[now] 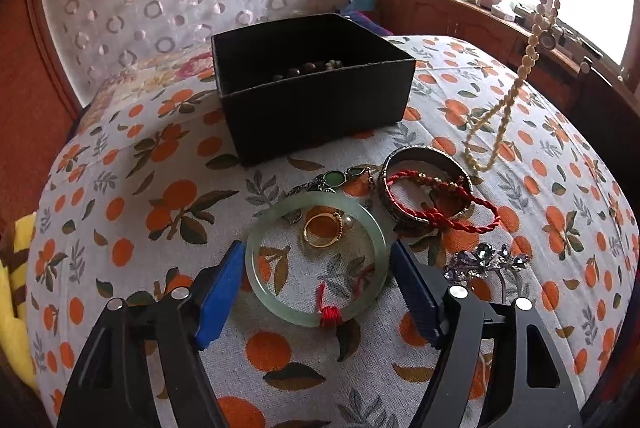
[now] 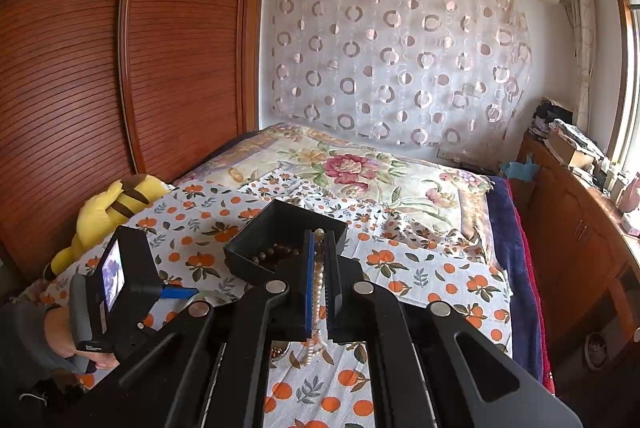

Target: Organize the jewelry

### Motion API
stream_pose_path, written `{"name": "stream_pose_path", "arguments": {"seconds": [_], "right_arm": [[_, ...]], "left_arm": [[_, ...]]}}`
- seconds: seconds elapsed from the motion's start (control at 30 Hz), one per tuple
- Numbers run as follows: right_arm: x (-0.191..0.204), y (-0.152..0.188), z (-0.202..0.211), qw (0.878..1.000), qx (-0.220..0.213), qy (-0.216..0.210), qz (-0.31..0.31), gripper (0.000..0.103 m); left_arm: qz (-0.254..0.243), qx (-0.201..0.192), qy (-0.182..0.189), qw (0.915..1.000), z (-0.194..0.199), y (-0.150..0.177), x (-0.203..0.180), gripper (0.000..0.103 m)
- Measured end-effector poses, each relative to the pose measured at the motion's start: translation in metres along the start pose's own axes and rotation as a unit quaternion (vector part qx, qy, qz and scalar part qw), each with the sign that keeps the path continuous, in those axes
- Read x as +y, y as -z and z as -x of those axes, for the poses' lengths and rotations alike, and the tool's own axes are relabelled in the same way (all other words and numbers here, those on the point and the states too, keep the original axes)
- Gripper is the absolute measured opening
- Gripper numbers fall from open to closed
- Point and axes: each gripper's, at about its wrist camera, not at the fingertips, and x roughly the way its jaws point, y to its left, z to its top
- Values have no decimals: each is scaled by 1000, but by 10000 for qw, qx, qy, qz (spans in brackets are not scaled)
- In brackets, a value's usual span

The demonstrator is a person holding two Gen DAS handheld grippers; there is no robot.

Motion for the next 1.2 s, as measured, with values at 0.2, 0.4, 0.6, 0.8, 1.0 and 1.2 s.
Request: {"name": "stream_pose_path", "arguments": {"seconds": [0.2, 0.4, 0.6, 0.8, 1.0, 1.2], "right_arm": [[0, -8, -1, 10000, -61, -23, 20, 5], [0, -31, -5, 9998, -188, -44, 21, 5], [-1, -61, -11, 9994, -335, -44, 27, 5], [0, -86, -27, 9993, -373, -83, 37, 5], [1, -97, -42, 9994, -308, -105, -73, 5], [0, -80, -76, 9994, 92, -247, -222, 5]], "left_arm": [[83, -201, -33, 9998, 14, -3, 5, 69], [179, -636, -74, 9978, 47, -26, 14, 69], [312, -909, -125, 9953, 67, -51, 27, 69], [361, -1103, -169, 9931, 76, -72, 33, 69], [389, -1129, -197, 9926, 72, -81, 36, 69], [470, -1099, -200, 9926, 63, -84, 45, 69]]}}
